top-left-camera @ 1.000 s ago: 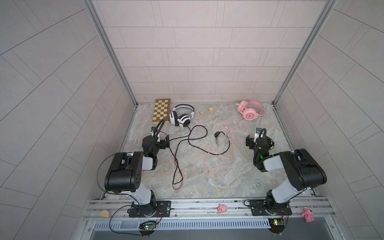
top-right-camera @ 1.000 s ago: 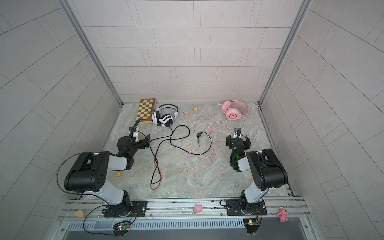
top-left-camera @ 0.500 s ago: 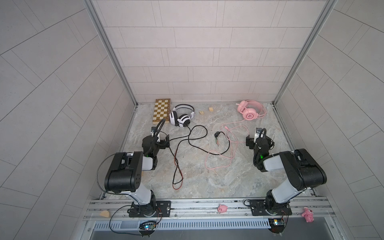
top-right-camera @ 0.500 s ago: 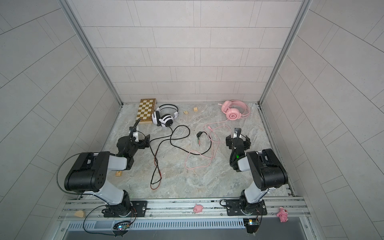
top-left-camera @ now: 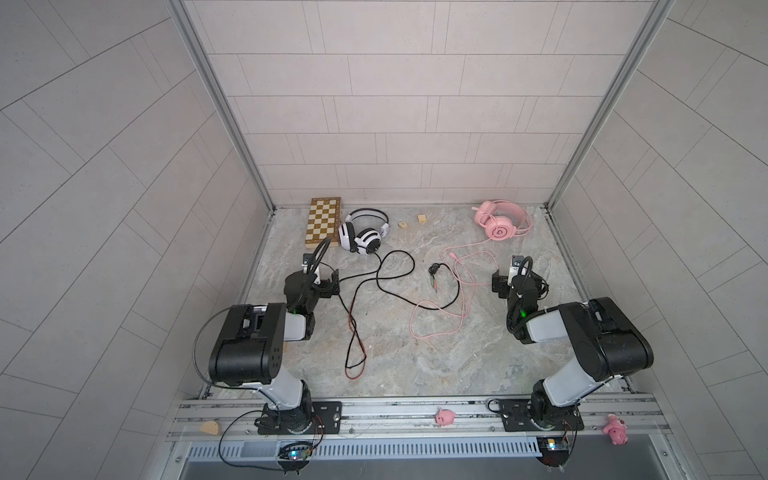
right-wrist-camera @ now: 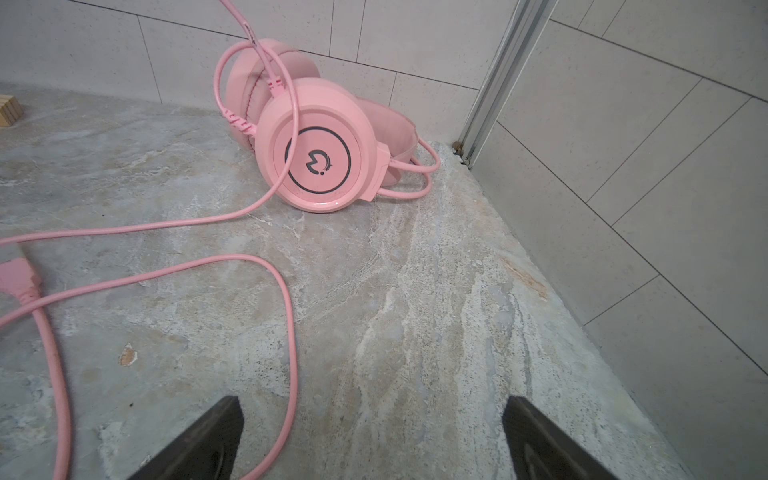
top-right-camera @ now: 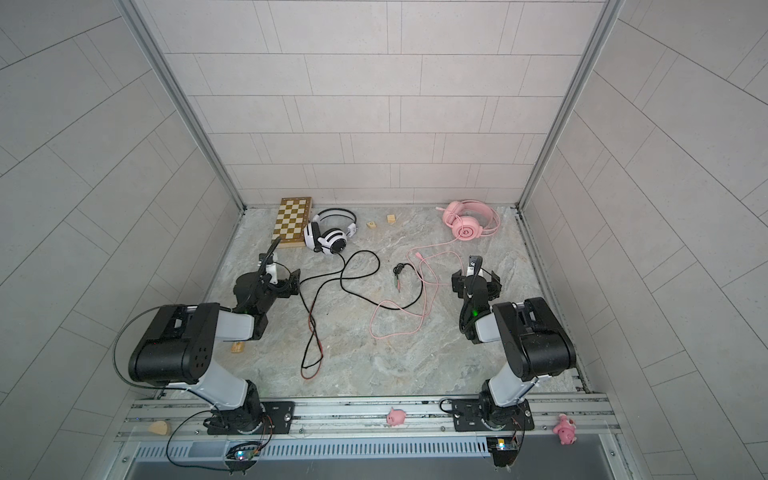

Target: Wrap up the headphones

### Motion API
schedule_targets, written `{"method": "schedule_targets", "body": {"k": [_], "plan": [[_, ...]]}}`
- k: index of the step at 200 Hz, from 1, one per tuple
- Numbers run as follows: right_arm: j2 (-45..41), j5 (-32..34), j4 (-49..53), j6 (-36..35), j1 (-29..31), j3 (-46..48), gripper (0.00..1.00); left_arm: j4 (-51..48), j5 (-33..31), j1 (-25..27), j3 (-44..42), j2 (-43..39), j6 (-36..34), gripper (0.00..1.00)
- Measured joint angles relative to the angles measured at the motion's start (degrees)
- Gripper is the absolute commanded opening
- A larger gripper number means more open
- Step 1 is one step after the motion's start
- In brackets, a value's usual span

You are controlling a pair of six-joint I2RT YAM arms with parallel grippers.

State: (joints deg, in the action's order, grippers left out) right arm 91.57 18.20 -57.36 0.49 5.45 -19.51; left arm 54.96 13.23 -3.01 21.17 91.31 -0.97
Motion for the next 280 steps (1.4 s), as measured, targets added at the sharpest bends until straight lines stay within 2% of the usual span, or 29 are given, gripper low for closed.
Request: {"method": "schedule_targets", "body": {"k": [43, 62, 84, 102, 121, 154, 175, 197, 216, 244, 280], "plan": [[0.0, 0.0, 0.0, 0.0, 0.0, 0.0, 0.99, 0.1, 0.0, 0.0, 0.0, 0.0, 0.1, 1.00], [-0.5, 0.2, -0.3, 0.0, 0.1, 0.3, 0.99, 0.9, -2.0, 0.0, -0.8, -0.3, 0.7, 1.00], [-7.0, 1.4, 3.9, 0.0, 0.2, 0.8, 0.99, -1.2, -5.6, 0.0, -2.4, -4.7, 2.1, 1.00], [-14.3, 2.7, 10.7, 1.5, 0.2, -1.1, 0.99, -7.9, -8.6, 0.0, -1.6, -11.8, 4.1, 1.00], [-21.0, 3.5, 21.0, 7.6, -0.3, -6.1, 0.99, -17.0, -11.9, 0.0, 2.5, -17.9, 8.9, 1.00], [-25.3, -5.2, 32.6, 16.2, -2.0, -12.8, 0.98, -40.2, -16.3, -0.2, 15.9, -24.1, 21.1, 1.00], [-22.3, -13.7, 40.3, 21.0, -2.0, -18.4, 0.99, -54.6, -15.8, -1.1, 25.6, -25.4, 25.1, 1.00], [-15.4, -22.1, 47.3, 26.3, -1.1, -26.2, 0.99, -65.8, -9.6, -3.9, 33.3, -25.4, 25.5, 1.00], [-8.6, -27.2, 52.8, 30.1, 1.5, -33.1, 0.98, -72.7, -4.0, -5.3, 36.1, -25.4, 24.3, 1.00], [-0.4, -29.1, 60.0, 33.1, 9.1, -42.0, 0.98, -78.3, 4.3, -5.5, 35.5, -25.1, 22.5, 1.00], [10.7, -28.0, 68.2, 35.3, 19.6, -58.2, 0.95, -81.1, 9.8, -5.5, 31.5, -24.4, 21.5, 1.00]]}}
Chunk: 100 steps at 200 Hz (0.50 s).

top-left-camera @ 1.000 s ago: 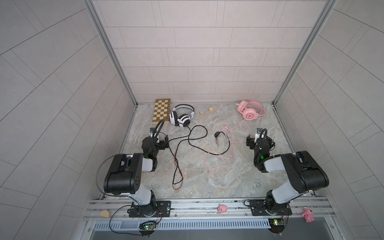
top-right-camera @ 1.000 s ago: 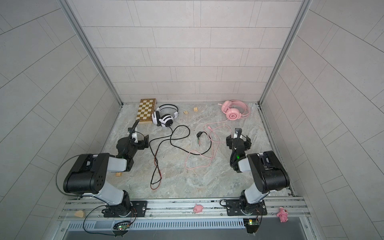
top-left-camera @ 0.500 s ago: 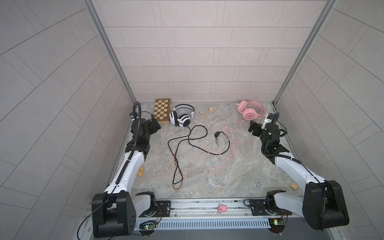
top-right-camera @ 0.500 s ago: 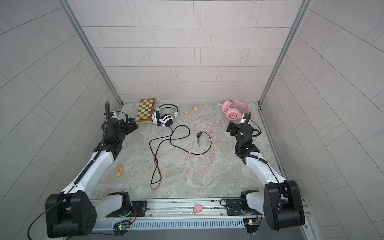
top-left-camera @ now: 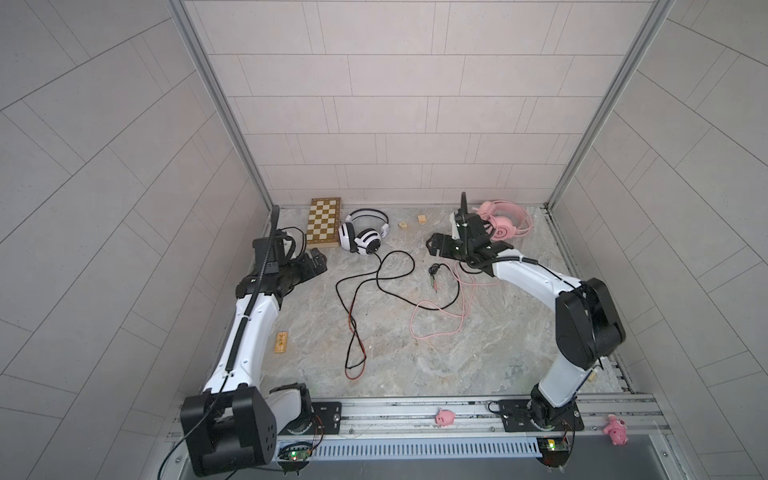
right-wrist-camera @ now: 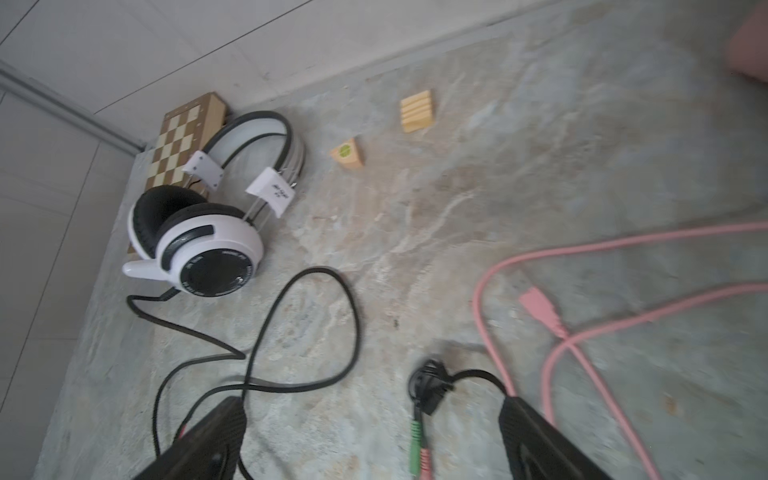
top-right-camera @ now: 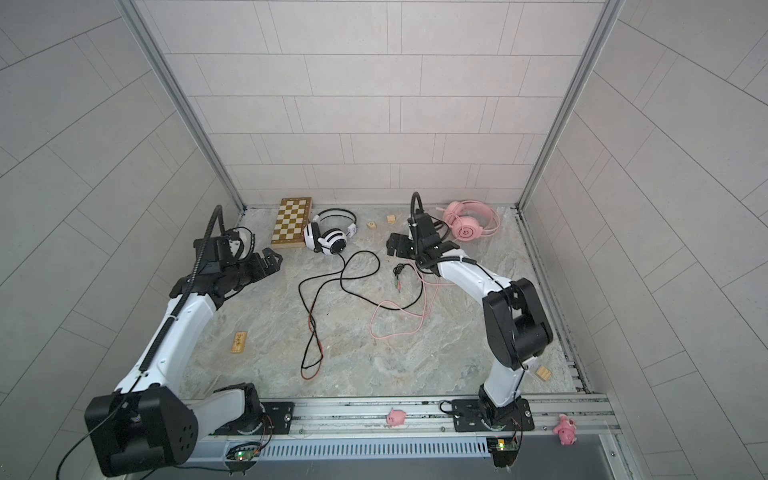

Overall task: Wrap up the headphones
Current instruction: 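Reach the right gripper to the white headphones' headband and grasp it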

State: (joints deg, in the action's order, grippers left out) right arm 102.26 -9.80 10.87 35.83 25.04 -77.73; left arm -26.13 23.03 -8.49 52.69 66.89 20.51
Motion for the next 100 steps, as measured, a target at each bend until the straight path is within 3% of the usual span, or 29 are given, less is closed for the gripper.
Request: {"method": "schedule_targets", "body": {"k": [63, 100], "plan": [[29.4, 7.9, 18.5, 3.9, 9.9, -46.1, 0.95, -1.0, 6.7, -0.4, -2.2, 0.7, 0.9, 1.00], [44.5, 13.5, 28.0, 7.8, 12.7, -69.5, 0.88, 0.0, 9.3, -2.4, -2.5, 0.9, 2.4, 0.99]]}}
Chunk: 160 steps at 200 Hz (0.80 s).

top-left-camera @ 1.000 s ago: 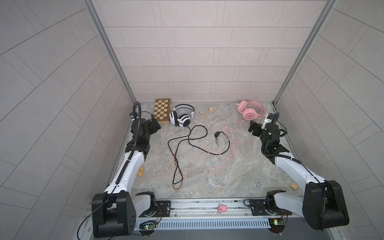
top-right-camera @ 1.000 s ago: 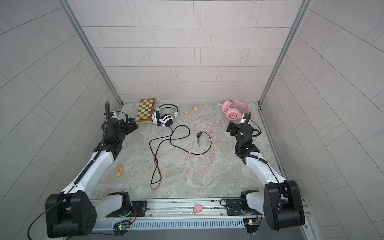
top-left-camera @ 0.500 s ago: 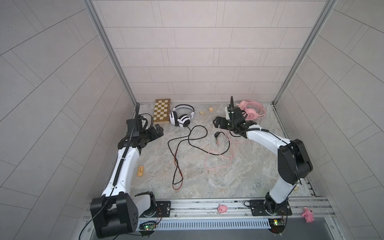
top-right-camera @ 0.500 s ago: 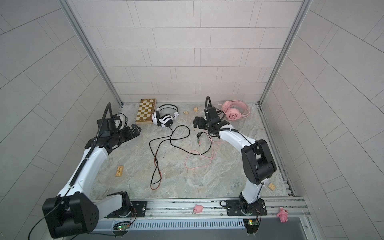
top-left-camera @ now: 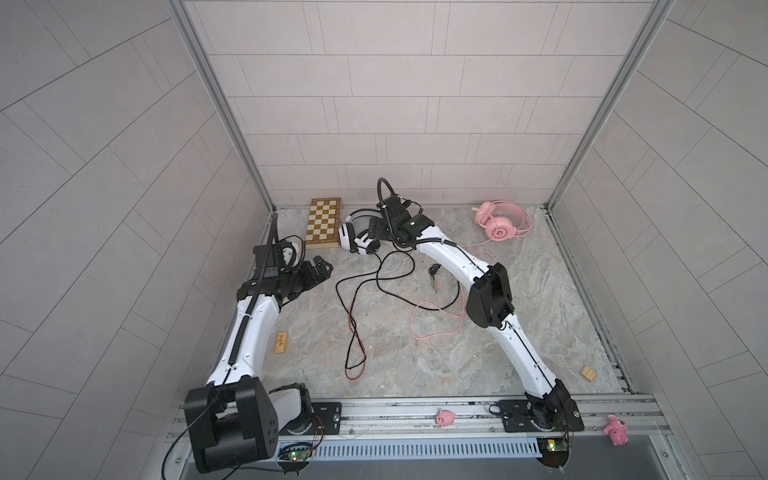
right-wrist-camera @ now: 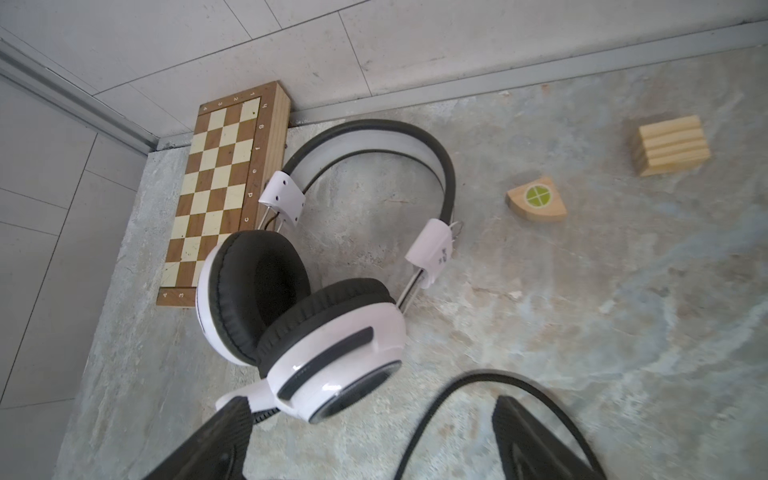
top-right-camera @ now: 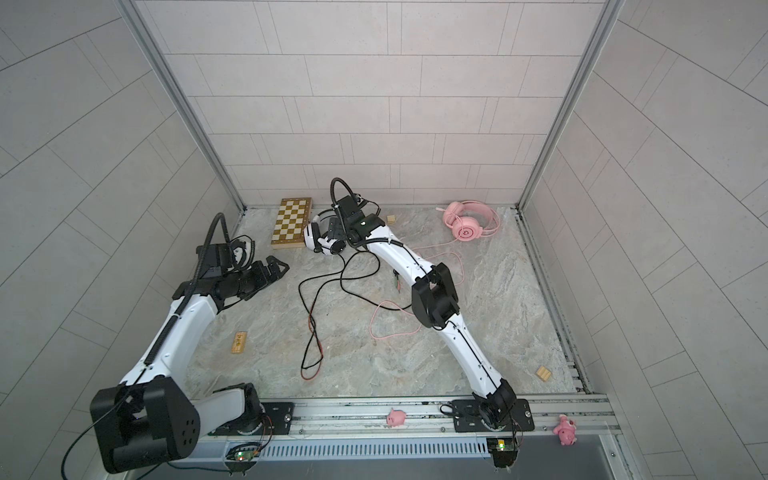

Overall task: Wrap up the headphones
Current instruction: 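Reach the right gripper to the white headphones' headband and grasp it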

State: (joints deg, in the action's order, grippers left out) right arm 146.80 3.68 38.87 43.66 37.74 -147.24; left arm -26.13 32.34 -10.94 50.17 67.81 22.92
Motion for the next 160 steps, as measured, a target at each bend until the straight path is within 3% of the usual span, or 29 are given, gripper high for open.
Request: {"method": "schedule_targets", "body": {"k": [63, 160], "plan": [[3.7, 4.1, 0.8, 8.6, 0.9, -2.6, 0.88, 1.2, 3.9, -0.3, -0.6, 1.0, 2.1, 0.98], [11.1, 7.2, -13.9, 21.7, 1.2, -3.8, 0.88, 3.3, 7.4, -0.3, -1.0, 2.2, 3.7, 0.94]]}}
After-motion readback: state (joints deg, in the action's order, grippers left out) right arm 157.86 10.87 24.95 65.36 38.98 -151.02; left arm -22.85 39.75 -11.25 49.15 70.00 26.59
